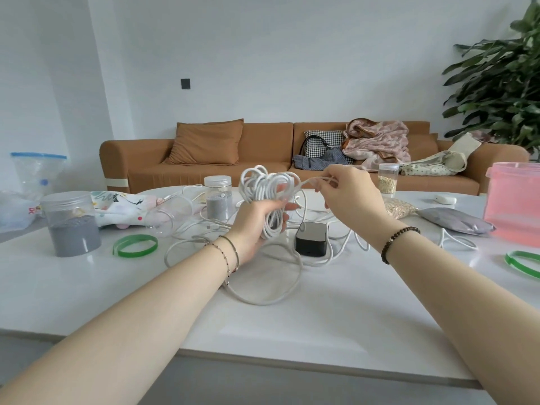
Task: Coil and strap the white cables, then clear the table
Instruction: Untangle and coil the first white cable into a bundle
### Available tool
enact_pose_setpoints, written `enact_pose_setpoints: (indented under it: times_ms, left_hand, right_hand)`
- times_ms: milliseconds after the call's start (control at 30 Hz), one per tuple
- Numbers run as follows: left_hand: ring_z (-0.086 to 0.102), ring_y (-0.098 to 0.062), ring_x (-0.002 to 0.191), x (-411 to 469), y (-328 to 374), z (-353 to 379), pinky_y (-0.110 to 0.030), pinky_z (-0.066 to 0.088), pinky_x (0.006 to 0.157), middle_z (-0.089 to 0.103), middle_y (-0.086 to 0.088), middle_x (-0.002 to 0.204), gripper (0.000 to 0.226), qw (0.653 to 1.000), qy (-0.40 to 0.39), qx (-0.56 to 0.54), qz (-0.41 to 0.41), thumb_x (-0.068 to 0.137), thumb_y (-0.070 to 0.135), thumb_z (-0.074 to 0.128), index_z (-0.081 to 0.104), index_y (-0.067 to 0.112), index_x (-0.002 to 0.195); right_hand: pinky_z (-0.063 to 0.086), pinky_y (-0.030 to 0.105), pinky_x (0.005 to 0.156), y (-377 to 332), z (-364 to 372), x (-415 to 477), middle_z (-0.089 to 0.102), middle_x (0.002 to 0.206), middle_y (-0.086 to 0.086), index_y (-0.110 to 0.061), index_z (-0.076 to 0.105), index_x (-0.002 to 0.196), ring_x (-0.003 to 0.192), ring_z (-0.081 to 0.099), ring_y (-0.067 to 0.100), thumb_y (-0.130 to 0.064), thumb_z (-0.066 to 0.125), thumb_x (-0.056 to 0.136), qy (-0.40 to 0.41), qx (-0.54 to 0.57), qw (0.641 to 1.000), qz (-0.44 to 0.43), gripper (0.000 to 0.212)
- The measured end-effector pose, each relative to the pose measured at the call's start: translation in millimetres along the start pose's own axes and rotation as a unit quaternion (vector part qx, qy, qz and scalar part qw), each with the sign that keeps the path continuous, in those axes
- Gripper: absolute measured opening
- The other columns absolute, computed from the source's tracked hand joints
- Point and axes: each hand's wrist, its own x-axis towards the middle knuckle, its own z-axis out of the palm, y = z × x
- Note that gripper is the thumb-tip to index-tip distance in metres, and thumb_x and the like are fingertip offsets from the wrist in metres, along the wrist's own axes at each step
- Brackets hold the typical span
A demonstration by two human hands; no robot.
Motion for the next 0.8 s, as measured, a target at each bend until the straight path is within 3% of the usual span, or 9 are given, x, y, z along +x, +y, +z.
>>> enact_pose_setpoints:
  times_ms: [67, 167, 267, 367, 500, 600, 700, 800]
  left_hand:
    - [0.062, -0.017, 0.072, -2, -5, 3, -0.029, 0.049, 0.066, 0.076, -0.015, 0.1, 0.011, 0.995, -0.037, 0.091, 0.013, 0.088, 0.013, 0.07, 0.074, 0.01, 0.097]
    - [0.065, -0.022, 0.082, -5, -10, 8, -0.031, 0.053, 0.078, 0.076, -0.017, 0.096, 0.013, 0.98, -0.048, 0.19, 0.046, 0.082, 0.008, 0.074, 0.077, 0.003, 0.094]
    - [0.059, -0.025, 0.069, -5, -9, 7, -0.034, 0.049, 0.07, 0.065, -0.019, 0.077, 0.022, 0.977, -0.017, 0.208, 0.053, 0.078, 0.001, 0.073, 0.073, -0.002, 0.1]
    - [0.054, -0.023, 0.059, -2, -9, 6, -0.031, 0.046, 0.064, 0.06, -0.01, 0.064, 0.016, 0.973, 0.011, 0.227, 0.048, 0.081, -0.005, 0.067, 0.07, 0.009, 0.087]
    - [0.057, -0.018, 0.058, 3, -10, 3, -0.031, 0.05, 0.062, 0.06, -0.006, 0.064, 0.011, 0.974, 0.063, 0.212, 0.053, 0.083, 0.003, 0.066, 0.067, 0.014, 0.084]
    - [0.056, -0.015, 0.054, 7, -7, 1, -0.026, 0.051, 0.056, 0.059, -0.005, 0.064, 0.012, 0.982, 0.133, 0.126, 0.034, 0.085, 0.002, 0.064, 0.064, 0.012, 0.079]
    - [0.057, -0.018, 0.057, 13, -6, -3, -0.029, 0.048, 0.061, 0.06, -0.001, 0.054, 0.011, 0.981, 0.194, 0.005, 0.001, 0.086, 0.001, 0.059, 0.06, 0.008, 0.077]
    - [0.058, -0.014, 0.05, 13, 0, -9, -0.025, 0.047, 0.057, 0.058, -0.001, 0.057, 0.013, 0.971, 0.211, -0.108, -0.034, 0.088, 0.003, 0.058, 0.056, 0.009, 0.076]
  right_hand:
    - [0.044, 0.031, 0.064, -2, 0, -1, 0.064, 0.073, -0.008, -0.031, 0.058, 0.076, 0.076, 0.062, 0.021, -0.041, 0.06, 0.094, 0.016, 0.008, 1.0, -0.003, 0.02]
    - [0.051, 0.036, 0.071, -8, 1, -3, 0.067, 0.081, -0.005, -0.024, 0.064, 0.085, 0.081, 0.062, 0.023, -0.042, 0.062, 0.092, 0.031, -0.003, 0.999, -0.032, 0.019]
    - [0.049, 0.034, 0.065, -12, 0, -6, 0.064, 0.073, -0.008, -0.023, 0.061, 0.081, 0.074, 0.06, 0.019, -0.042, 0.065, 0.089, 0.059, 0.0, 0.996, -0.064, 0.021]
    - [0.041, 0.03, 0.058, -17, -3, -9, 0.056, 0.065, -0.01, -0.022, 0.057, 0.074, 0.066, 0.054, 0.016, -0.042, 0.066, 0.088, 0.091, -0.011, 0.99, -0.109, 0.026]
    - [0.044, 0.033, 0.056, -22, 0, -14, 0.052, 0.059, -0.006, -0.02, 0.059, 0.084, 0.056, 0.049, 0.016, -0.039, 0.058, 0.096, 0.031, 0.024, 0.984, -0.175, 0.023]
    - [0.042, 0.036, 0.055, -24, 8, -19, 0.05, 0.055, -0.004, -0.017, 0.055, 0.093, 0.049, 0.042, 0.013, -0.034, 0.052, 0.101, -0.041, 0.052, 0.979, -0.194, 0.018]
    - [0.036, 0.037, 0.052, -26, 13, -23, 0.045, 0.051, -0.006, -0.014, 0.055, 0.092, 0.047, 0.037, 0.014, -0.027, 0.05, 0.102, -0.077, 0.083, 0.975, -0.191, 0.017]
    - [0.035, 0.035, 0.052, -26, 15, -25, 0.044, 0.053, -0.007, -0.014, 0.056, 0.092, 0.049, 0.036, 0.014, -0.026, 0.045, 0.103, -0.115, 0.071, 0.975, -0.176, 0.019]
